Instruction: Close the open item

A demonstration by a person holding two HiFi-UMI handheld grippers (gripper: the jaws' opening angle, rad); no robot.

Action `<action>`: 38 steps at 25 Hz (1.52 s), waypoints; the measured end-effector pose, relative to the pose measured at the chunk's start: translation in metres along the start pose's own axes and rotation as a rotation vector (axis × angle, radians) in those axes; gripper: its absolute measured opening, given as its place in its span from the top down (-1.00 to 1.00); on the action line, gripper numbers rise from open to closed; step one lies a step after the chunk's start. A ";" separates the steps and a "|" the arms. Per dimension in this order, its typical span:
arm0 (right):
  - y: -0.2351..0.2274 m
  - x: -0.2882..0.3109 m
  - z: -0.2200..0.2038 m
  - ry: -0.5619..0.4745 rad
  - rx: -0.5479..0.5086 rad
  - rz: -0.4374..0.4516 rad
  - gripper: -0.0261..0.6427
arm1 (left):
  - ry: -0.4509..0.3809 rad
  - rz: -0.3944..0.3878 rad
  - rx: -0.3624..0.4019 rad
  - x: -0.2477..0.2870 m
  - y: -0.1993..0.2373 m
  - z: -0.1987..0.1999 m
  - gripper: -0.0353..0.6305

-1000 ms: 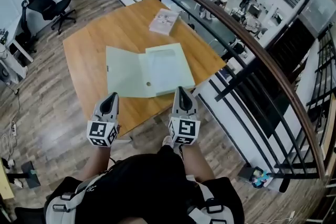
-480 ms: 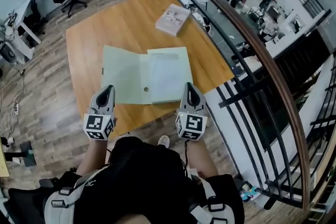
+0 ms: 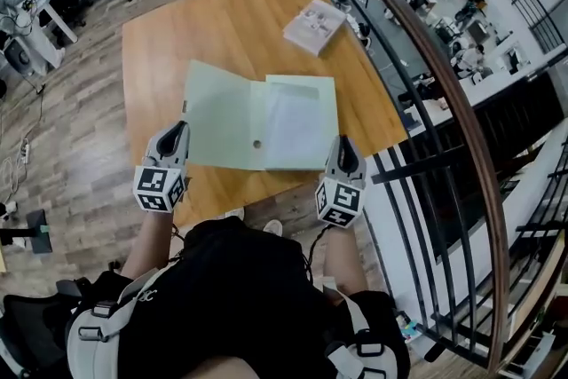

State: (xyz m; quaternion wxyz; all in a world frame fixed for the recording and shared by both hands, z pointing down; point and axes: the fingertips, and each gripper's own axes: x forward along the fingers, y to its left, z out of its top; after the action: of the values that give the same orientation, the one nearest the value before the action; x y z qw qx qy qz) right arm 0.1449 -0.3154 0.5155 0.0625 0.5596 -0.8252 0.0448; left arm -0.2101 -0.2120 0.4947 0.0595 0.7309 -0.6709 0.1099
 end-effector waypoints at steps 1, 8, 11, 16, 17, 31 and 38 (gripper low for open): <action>-0.005 0.003 -0.002 0.002 0.016 -0.001 0.83 | 0.003 0.010 -0.003 0.001 0.005 -0.003 0.87; -0.050 0.021 -0.056 0.135 0.126 -0.063 0.50 | 0.084 0.056 -0.153 0.005 0.031 -0.043 0.35; -0.059 0.024 -0.092 0.231 0.149 -0.069 0.48 | 0.140 0.069 -0.207 0.001 0.037 -0.072 0.35; -0.058 0.032 -0.149 0.378 0.258 -0.019 0.41 | 0.225 0.067 -0.296 -0.008 0.035 -0.117 0.35; -0.059 0.034 -0.159 0.398 0.297 -0.016 0.38 | 0.232 0.061 -0.330 -0.009 0.033 -0.124 0.35; -0.039 0.021 -0.225 0.591 0.510 0.088 0.43 | 0.161 -0.136 -0.664 0.001 0.009 -0.151 0.86; -0.003 0.015 -0.229 0.613 0.527 0.142 0.44 | 0.078 -0.149 -0.547 0.007 0.011 -0.117 0.88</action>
State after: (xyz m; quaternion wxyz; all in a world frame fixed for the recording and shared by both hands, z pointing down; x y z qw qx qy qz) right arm 0.1544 -0.2975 0.7436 0.1568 0.4587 -0.7652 0.4237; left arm -0.2301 -0.1926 0.6093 0.2879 0.7302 -0.6175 -0.0517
